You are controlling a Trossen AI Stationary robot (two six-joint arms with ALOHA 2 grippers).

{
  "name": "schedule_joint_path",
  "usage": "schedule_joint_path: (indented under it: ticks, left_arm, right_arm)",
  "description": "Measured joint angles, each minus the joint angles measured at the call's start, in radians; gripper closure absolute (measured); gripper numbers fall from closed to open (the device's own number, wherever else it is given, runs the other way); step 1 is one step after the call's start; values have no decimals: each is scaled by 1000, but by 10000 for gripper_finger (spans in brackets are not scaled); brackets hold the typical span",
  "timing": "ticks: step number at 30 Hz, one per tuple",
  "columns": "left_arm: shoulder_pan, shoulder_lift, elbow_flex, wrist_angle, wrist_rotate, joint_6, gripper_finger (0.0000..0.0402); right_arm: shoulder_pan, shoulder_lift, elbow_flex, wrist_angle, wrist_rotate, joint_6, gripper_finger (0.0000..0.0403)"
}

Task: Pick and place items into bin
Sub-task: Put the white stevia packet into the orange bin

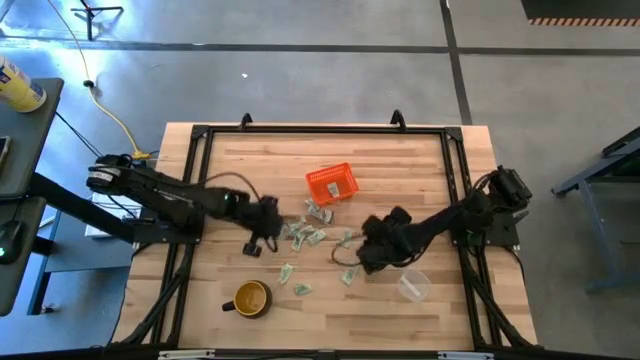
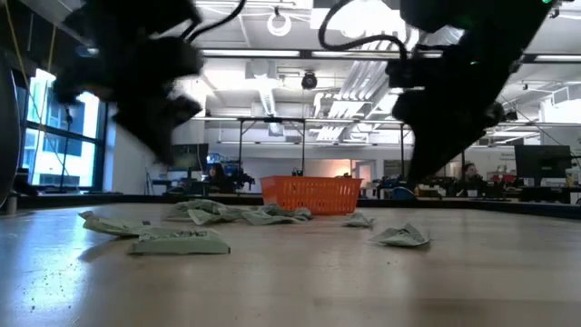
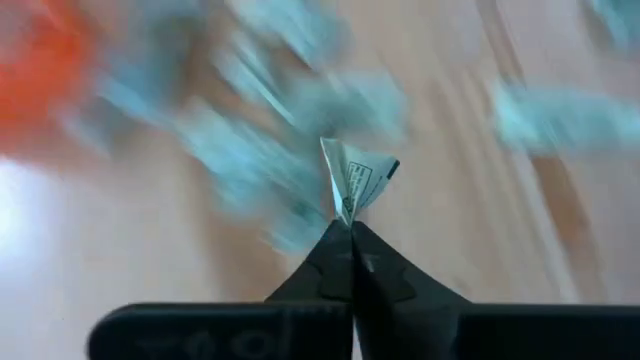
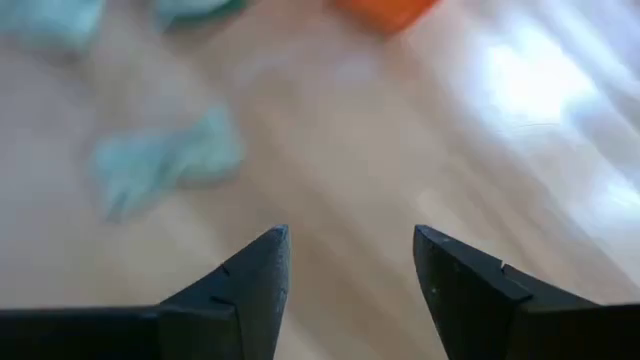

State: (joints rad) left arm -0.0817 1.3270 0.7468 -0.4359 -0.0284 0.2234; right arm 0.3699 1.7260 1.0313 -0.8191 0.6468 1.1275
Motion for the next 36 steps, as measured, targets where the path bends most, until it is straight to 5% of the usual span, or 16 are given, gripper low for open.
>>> schedule_joint_path:
  ticks: [4,10,13,18,22,25,29,36]
  left_arm:
    - [174,11,118,91,-2,130,380]
    - [469,190,234,317,288,143,376]
    - [509,318,325,314,313,117,369]
    - [493,470,483,261,271,56,273]
    - [480,491,583,54,197,60,171]
    - [476,462,649,-186,235,61,109]
    - [458,394,650,-417,289,87,63]
    - [435,195,453,-467,309,-80,73]
  right_arm:
    - [-46,-13,0,5,72,59,217]
    - [-101,-141,0,-39,198,-8,241]
    - [-124,-214,0,-90,237,-53,244]
    - [-136,-292,0,-130,278,-96,224]
    - [-136,-310,0,-166,255,-90,194]
    - [-136,-303,1,-178,195,-113,174]
    - [-100,-256,1,-122,116,-426,158]
    - [-132,-115,1,215,-308,-1084,164]
